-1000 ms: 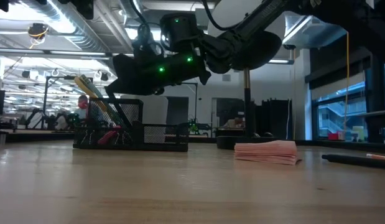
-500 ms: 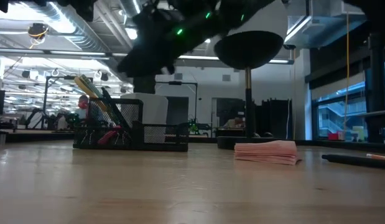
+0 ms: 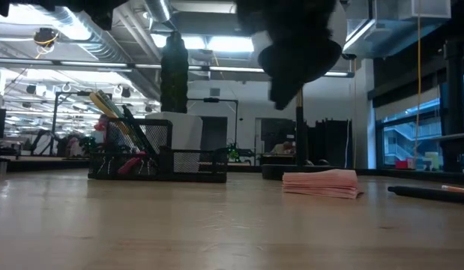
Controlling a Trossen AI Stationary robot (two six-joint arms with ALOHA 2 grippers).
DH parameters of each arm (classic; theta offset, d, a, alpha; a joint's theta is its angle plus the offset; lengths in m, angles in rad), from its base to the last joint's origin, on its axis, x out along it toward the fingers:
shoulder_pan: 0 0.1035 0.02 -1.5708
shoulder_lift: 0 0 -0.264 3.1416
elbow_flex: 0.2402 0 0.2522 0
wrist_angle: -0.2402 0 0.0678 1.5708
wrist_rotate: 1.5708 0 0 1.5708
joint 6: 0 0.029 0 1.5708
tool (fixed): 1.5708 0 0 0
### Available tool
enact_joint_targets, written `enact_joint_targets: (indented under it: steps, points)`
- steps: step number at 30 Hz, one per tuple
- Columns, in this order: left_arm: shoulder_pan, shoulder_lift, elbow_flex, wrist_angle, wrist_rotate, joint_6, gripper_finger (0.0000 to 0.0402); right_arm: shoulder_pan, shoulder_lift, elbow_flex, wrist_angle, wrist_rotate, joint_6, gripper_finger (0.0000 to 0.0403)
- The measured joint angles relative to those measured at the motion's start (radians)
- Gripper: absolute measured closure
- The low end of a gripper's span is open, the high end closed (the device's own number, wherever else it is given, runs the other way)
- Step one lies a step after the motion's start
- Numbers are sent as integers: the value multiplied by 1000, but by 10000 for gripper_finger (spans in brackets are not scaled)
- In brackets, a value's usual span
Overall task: Pick and place office supplies into organizer
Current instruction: Put the pink sticky notes into the black desk organizer
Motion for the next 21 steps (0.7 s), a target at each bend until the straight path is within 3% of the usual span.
enact_joint_targets:
  steps: [8, 12, 21]
  points:
    - [0, 15, 0, -27, 0, 13, 313, 173, -1, -88, 22, 241, 33, 190]
    - [-1, 78, 0, -42, 74, 144, 313, 221, -1, -172, 68, 273, 37, 191]
    - [-27, 398, 0, 190, 125, 156, 313, 208, -1, -345, 287, 280, 160, 191]
